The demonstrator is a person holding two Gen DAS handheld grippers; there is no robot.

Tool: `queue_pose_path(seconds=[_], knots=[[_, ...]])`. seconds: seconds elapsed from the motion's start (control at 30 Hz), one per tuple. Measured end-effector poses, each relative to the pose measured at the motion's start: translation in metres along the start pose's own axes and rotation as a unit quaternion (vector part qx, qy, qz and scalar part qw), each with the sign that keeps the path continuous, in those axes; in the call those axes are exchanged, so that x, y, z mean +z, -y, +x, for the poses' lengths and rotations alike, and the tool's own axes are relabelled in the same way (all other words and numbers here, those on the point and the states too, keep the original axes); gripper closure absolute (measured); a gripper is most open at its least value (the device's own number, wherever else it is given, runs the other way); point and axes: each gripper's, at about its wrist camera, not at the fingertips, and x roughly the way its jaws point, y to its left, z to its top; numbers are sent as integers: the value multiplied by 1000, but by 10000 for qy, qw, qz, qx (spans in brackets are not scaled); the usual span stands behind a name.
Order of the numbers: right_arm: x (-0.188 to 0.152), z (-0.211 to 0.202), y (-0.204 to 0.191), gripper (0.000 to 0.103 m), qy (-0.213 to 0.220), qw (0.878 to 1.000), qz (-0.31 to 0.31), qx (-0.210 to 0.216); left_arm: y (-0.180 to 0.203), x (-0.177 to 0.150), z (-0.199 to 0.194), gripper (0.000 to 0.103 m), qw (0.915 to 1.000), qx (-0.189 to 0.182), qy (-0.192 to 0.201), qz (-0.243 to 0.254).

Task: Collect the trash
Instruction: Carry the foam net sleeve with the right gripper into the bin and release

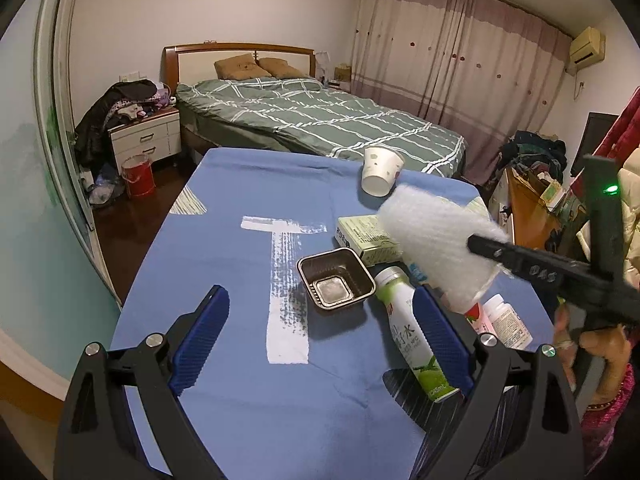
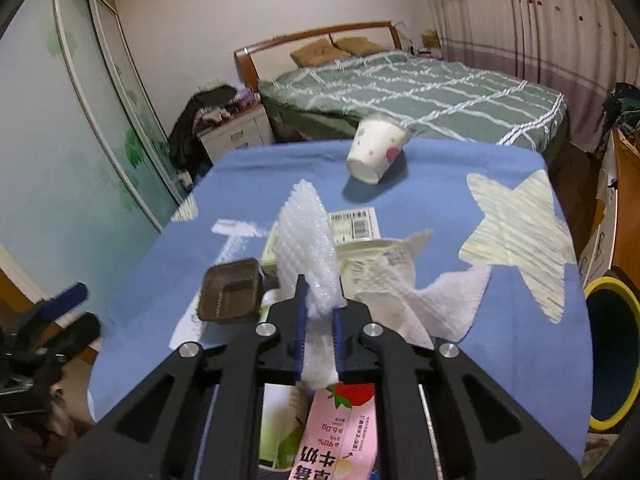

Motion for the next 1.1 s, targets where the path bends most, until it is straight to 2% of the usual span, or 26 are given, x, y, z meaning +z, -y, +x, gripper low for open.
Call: queue_pose_path(seconds=[0.37,0.43,0.57,0.67,0.77,0.9,1.1], knots=[[5,-63,0,92,647,9969,44,453,13,-2,5,11,9999,-43,-79,135],[5,-73,2,92,755,9964,28,397,16,-3,7,11,9998,-59,-103,173],[3,-91,21,92,1004,9948,163,-44,23,-5,9,11,9995,-103,-138,255],[-3,-102,52,92,1107,9921,513,-301,26,-5,11,11,9994,-104,-167,279],[-13,-111,87,92,1222,9852,844,-857,29,-6,15,11,9992,-110,-226,302],[-34,-117,150,92,1151,9689,1500,-1595,36,-7,20,11,9989,-108,-280,372],[-67,-117,223,91,894,9419,2185,-2388,47,-9,29,11,9982,-114,-391,451]])
